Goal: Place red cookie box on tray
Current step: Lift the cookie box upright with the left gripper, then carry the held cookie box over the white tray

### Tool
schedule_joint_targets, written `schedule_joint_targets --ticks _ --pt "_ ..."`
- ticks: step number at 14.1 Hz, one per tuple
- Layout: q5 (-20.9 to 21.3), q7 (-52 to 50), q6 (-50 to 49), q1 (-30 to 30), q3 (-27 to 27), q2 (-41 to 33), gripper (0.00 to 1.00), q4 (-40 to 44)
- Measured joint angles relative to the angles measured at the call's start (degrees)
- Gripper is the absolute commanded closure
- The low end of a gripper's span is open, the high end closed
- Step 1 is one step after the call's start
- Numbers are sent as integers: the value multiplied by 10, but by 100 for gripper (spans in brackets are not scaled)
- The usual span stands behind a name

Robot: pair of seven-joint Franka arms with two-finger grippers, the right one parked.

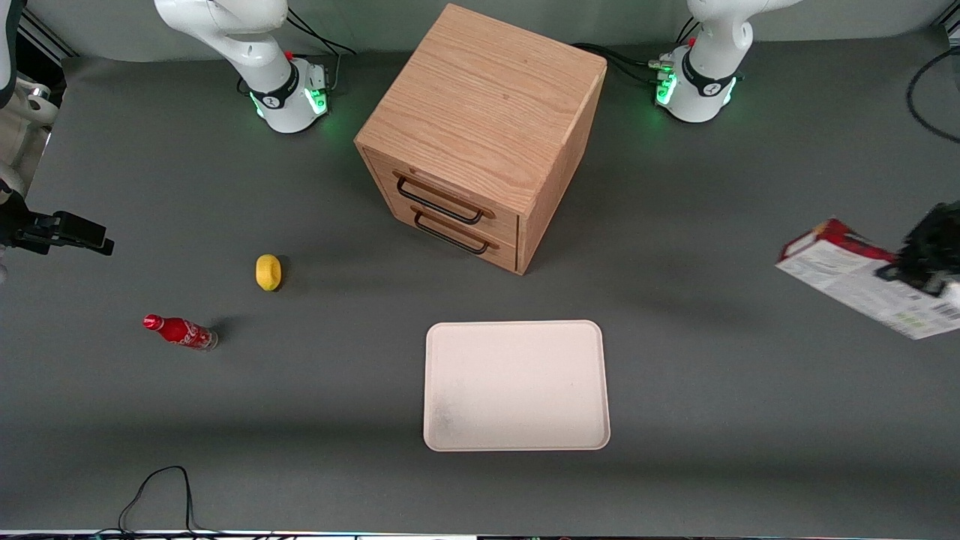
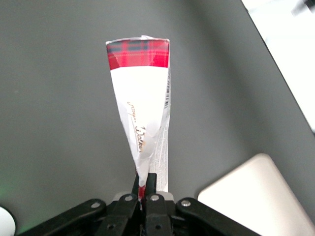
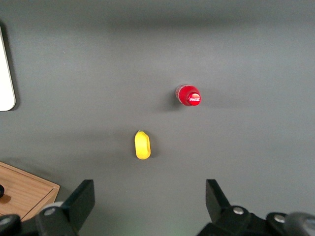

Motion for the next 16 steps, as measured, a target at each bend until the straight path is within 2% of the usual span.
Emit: schedule_joint_targets --ticks 6,8,11,16 --pt "5 17 -4 -136 -9 75 100 74" --pt "18 26 -5 -181 -10 107 100 110" --pt "39 96 -1 -234 -10 140 100 151" --pt "40 245 24 -265 -10 165 100 171"
